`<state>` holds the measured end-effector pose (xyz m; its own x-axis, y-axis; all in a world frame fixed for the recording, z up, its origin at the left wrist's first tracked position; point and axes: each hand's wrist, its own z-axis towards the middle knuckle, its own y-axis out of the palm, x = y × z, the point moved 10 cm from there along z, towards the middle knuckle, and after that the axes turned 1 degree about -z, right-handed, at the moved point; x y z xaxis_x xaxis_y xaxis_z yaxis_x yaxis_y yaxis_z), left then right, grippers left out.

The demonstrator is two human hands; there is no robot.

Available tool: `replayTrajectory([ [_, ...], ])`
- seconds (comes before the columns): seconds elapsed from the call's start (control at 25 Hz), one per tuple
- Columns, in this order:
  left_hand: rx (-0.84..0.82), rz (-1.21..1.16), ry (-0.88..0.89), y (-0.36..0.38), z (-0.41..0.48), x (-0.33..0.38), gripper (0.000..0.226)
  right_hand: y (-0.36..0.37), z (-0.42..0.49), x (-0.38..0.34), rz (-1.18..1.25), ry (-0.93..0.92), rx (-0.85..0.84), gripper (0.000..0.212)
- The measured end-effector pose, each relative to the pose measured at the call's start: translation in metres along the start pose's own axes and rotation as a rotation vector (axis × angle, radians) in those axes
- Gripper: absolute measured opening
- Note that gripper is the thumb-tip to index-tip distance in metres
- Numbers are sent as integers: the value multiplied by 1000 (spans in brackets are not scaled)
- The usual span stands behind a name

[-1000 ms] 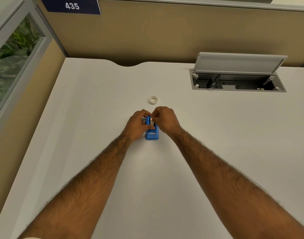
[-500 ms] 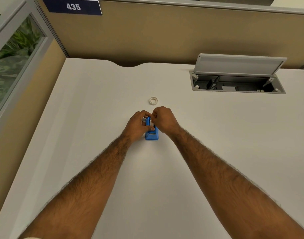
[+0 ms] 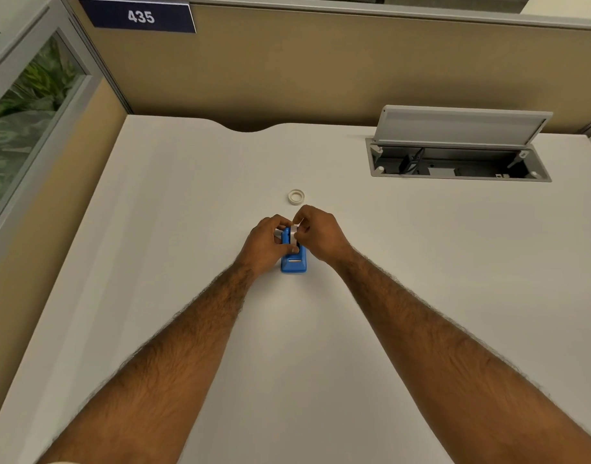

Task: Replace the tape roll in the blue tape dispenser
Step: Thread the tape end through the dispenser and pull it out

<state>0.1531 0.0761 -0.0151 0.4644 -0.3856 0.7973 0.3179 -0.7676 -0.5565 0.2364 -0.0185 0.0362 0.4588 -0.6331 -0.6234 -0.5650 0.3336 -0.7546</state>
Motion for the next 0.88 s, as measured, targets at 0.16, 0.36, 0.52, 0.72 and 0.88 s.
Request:
replayTrajectory([
  [0.16, 8, -6, -3, -1, 0, -2, 48, 0, -5, 0, -6, -21, 39, 28],
  [0.36, 9, 12, 10, 0, 2, -1, 46, 0, -6, 4, 32, 5, 95, 22],
  [0.52, 13, 15, 11, 1, 3, -2, 45, 2, -6, 3, 25, 15, 111, 19],
  [0.72, 11, 20, 12, 0, 4, -1, 47, -2, -5, 3, 22, 1, 97, 18],
  [0.88, 8, 34, 5, 1, 4, -3, 48, 2, 2, -8, -185, -63, 45, 19],
])
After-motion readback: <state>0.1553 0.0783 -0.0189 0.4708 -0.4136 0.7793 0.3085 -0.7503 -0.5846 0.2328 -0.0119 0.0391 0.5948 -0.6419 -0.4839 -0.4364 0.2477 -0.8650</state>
